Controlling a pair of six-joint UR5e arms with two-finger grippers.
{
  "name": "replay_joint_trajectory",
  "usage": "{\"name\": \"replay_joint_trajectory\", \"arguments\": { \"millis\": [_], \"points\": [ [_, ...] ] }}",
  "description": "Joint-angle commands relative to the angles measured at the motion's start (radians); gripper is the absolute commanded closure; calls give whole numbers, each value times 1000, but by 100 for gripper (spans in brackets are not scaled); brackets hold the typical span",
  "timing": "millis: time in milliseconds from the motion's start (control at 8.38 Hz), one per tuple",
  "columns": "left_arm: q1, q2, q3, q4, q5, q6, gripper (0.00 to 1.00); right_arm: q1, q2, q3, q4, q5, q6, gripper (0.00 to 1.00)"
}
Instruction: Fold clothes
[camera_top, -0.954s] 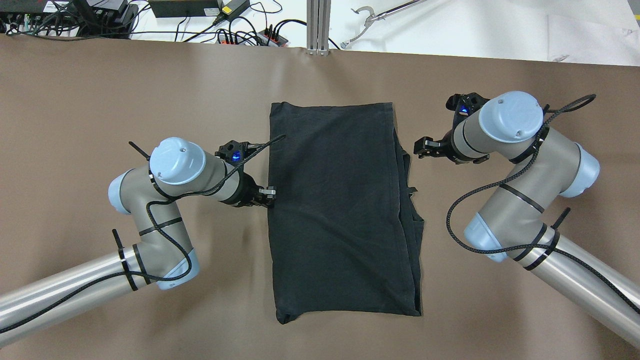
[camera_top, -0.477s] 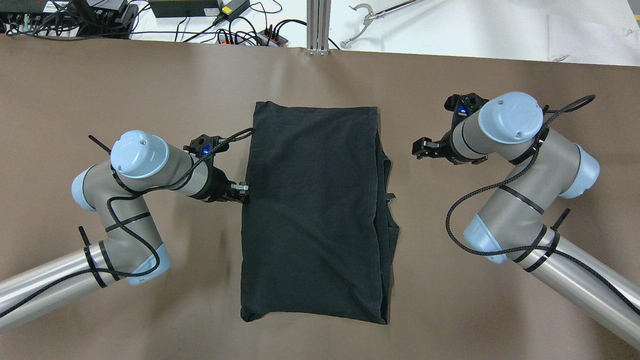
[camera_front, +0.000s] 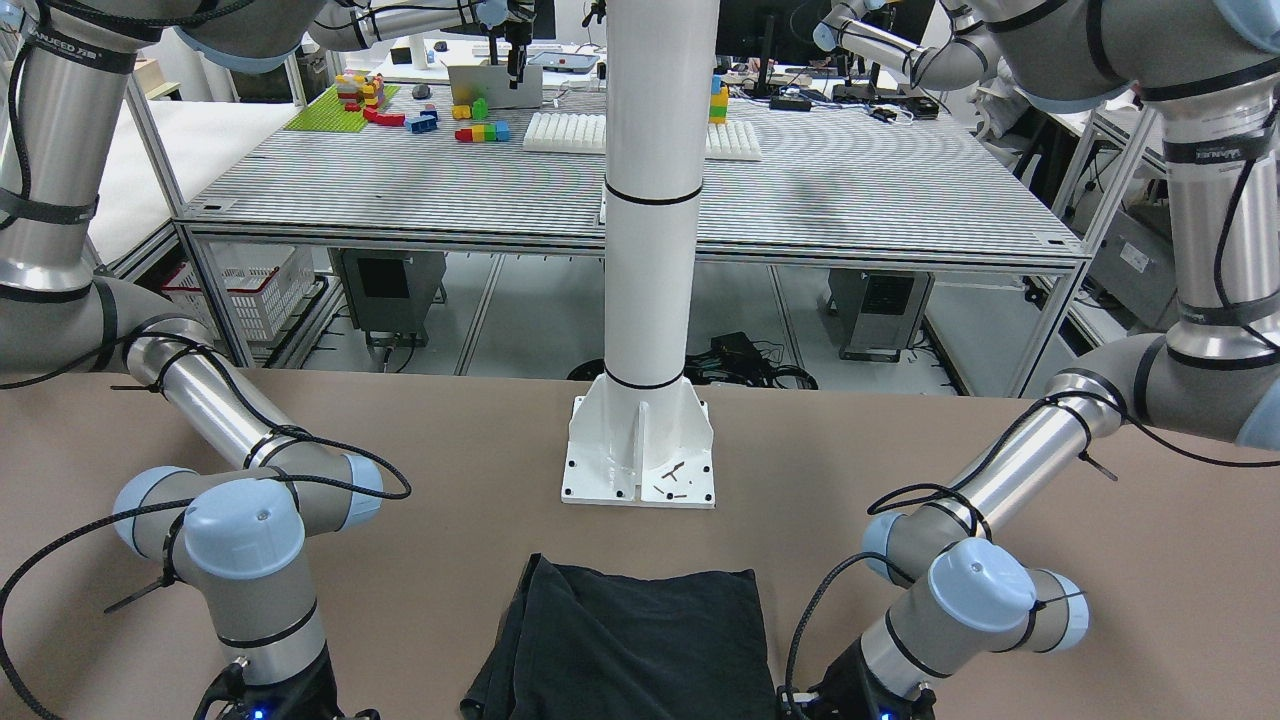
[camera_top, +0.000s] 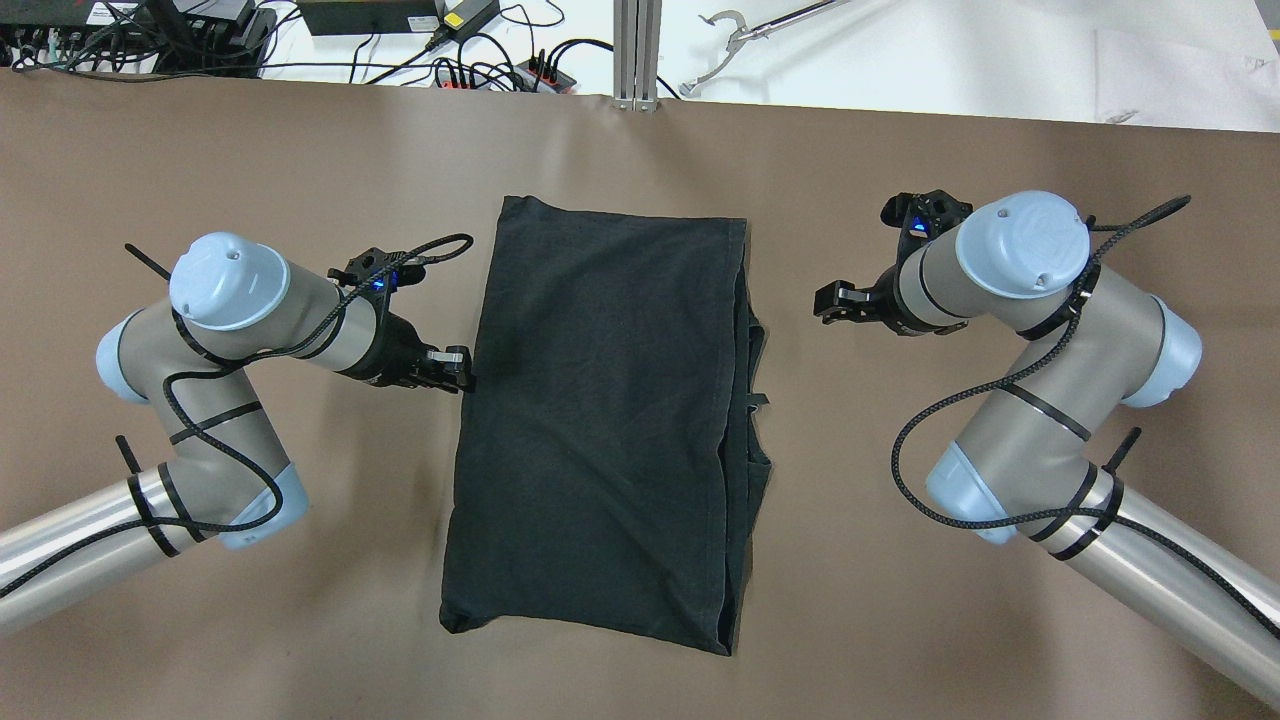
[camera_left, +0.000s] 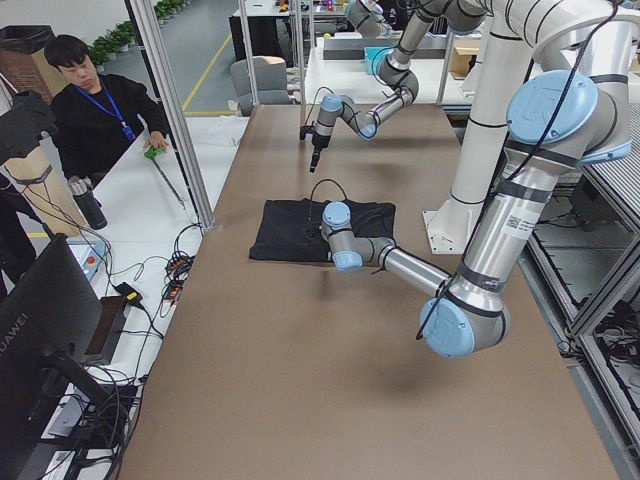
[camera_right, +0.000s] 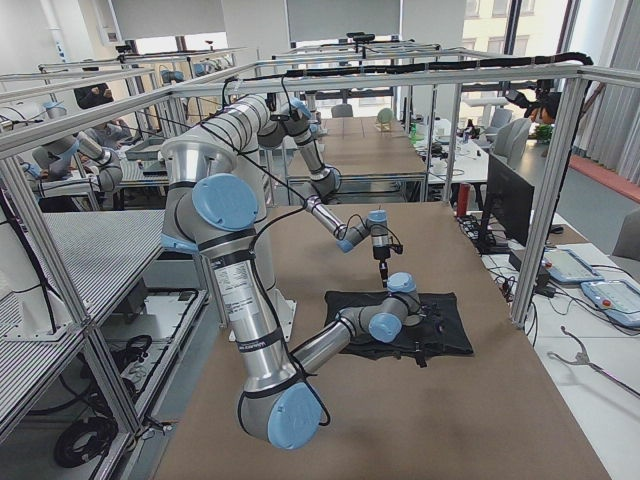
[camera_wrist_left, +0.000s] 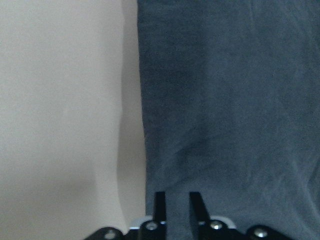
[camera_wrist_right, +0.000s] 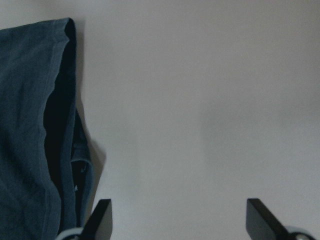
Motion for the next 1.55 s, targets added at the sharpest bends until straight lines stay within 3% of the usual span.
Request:
{"name": "replay_joint_trajectory", "arguments": {
  "millis": [0, 239, 477, 716, 835, 1193, 1431],
  "points": [
    [-1, 80, -125, -13, -2, 5, 5, -68, -42, 100, 0, -1, 31, 5],
    [6, 163, -175, -95, 8, -25, 5, -158, -45, 148, -5, -12, 55, 4],
    [63, 295, -236, -158, 85, -155, 6, -235, -74, 186, -3, -85, 338, 6],
    [173, 408, -282, -298, 213, -313, 6, -324, -74, 224, -3, -212, 529, 7],
    [234, 456, -323, -307, 290, -365, 6, -352, -74, 226, 0, -254, 584, 7],
    [428, 455, -351, -301, 574, -592, 6, -355, -79, 228, 34, -273, 588, 7],
    [445, 428, -351, -272, 593, -657, 6, -356, -91, 226, 49, -274, 588, 6]
  ]
}}
